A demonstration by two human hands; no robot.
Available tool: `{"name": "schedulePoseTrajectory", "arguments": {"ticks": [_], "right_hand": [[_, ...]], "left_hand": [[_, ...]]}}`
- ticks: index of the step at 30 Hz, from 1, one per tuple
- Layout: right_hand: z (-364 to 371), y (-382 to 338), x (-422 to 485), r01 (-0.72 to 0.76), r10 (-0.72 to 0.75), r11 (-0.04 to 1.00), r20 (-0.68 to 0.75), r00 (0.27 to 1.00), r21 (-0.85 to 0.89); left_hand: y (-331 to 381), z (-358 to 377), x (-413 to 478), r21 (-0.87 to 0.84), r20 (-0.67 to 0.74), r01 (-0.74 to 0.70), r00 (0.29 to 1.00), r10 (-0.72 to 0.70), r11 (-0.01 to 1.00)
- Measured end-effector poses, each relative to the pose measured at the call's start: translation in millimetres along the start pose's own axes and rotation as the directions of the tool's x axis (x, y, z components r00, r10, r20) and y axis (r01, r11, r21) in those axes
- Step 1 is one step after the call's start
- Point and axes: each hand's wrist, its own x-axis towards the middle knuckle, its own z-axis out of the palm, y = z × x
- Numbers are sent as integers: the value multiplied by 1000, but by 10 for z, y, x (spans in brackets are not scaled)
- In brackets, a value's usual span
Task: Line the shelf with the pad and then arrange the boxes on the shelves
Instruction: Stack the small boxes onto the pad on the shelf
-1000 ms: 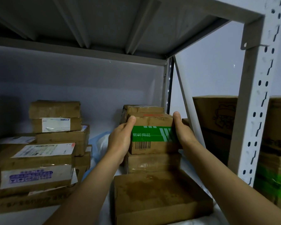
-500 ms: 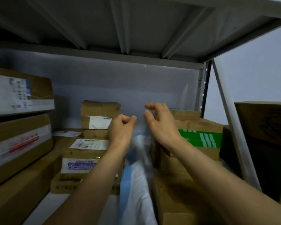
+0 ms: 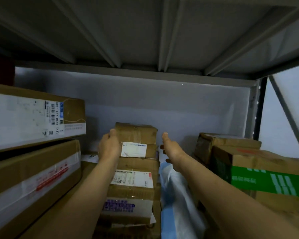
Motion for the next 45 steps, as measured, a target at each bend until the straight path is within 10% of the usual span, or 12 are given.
{"name": "schedulePoseTrajectory", "arguments": {"ticks": [28,45], "right_hand": [[-34,-131,-443,-86,15,922,187,982,377],[233,96,-1031,-224,219,827,72,973,516]], "left_hand": [[229,-309,-561,-318,134,-118,977,168,941],[-454,-759,-789,-21,145,197,971,-192,980]]}}
